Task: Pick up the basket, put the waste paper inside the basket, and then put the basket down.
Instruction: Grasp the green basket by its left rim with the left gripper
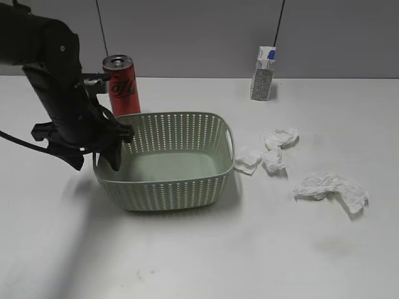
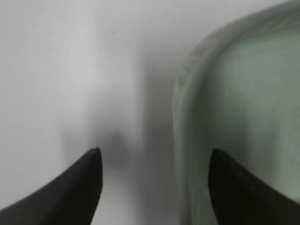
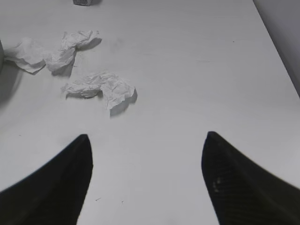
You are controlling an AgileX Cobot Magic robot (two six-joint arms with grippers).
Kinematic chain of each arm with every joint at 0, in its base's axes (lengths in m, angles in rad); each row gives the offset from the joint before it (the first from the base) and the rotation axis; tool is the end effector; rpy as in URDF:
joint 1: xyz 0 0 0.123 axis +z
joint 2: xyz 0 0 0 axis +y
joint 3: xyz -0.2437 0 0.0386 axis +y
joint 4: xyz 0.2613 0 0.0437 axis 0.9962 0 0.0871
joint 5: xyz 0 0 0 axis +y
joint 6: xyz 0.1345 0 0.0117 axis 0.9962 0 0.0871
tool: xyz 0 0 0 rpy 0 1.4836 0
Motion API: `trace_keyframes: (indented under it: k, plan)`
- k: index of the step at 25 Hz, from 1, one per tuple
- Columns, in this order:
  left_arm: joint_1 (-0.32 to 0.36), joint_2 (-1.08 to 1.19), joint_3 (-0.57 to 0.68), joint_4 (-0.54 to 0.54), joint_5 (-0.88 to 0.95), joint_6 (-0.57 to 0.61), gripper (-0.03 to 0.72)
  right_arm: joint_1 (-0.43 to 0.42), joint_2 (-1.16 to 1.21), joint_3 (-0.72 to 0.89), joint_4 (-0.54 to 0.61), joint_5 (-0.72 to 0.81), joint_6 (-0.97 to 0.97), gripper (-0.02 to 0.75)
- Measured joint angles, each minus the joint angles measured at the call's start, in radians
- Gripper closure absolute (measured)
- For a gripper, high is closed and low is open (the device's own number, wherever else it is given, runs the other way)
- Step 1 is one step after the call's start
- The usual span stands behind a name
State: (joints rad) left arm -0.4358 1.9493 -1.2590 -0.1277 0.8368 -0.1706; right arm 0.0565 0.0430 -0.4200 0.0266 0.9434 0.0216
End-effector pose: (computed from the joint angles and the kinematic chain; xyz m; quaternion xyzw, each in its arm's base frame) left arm 0.3330 -0.1691 0.0693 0.0925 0.9923 -0.0673 0.0473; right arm 0.1045 0.0088 0.2466 -0.0138 0.8545 0.0335 0.5181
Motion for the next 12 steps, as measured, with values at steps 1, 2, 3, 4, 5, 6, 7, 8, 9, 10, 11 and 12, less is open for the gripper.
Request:
trace_keyframes:
  k: [1, 2, 3, 4, 5, 6, 7, 8, 9, 10, 11, 12]
  plan:
    - [0.0, 0.003, 0.0, -0.002, 0.0, 0.0, 0.181, 0.0, 0.0, 0.0, -0.001, 0.0, 0.0, 0.188]
    - [0.0, 0.004, 0.0, -0.003, -0.001, 0.0, 0.216, 0.0, 0.0, 0.0, -0.001, 0.0, 0.0, 0.188]
    - [0.0, 0.004, 0.0, -0.004, -0.001, -0.001, 0.274, 0.0, 0.0, 0.0, -0.001, 0.0, 0.0, 0.188]
    - [0.0, 0.004, 0.0, -0.004, -0.001, -0.001, 0.35, 0.0, 0.0, 0.0, -0.001, 0.0, 0.001, 0.188]
    - [0.0, 0.004, -0.001, -0.005, -0.002, -0.001, 0.423, 0.0, 0.0, 0.0, -0.001, 0.0, 0.001, 0.188]
    - [0.0, 0.004, -0.001, -0.007, -0.004, -0.001, 0.532, 0.0, 0.0, 0.0, -0.001, 0.0, 0.001, 0.188]
    - [0.0, 0.004, -0.002, -0.007, -0.005, -0.001, 0.601, 0.0, 0.0, 0.0, -0.001, 0.0, 0.001, 0.188]
    - [0.0, 0.004, -0.002, -0.012, -0.009, -0.004, 0.65, 0.0, 0.0, 0.0, -0.001, 0.0, 0.001, 0.188]
    - [0.0, 0.004, -0.004, -0.014, -0.013, -0.007, 0.673, 0.0, 0.0, 0.0, -0.001, 0.0, 0.001, 0.188]
    - [0.0, 0.004, -0.007, -0.014, -0.016, -0.006, 0.687, 0.0, 0.0, 0.0, -0.001, 0.0, 0.001, 0.188]
    - [0.0, 0.004, -0.007, -0.014, -0.011, -0.006, 0.688, 0.0, 0.0, 0.0, -0.001, 0.0, 0.001, 0.188]
    - [0.0, 0.004, -0.008, -0.013, -0.003, -0.006, 0.688, 0.0, 0.0, 0.0, -0.001, 0.0, 0.001, 0.188]
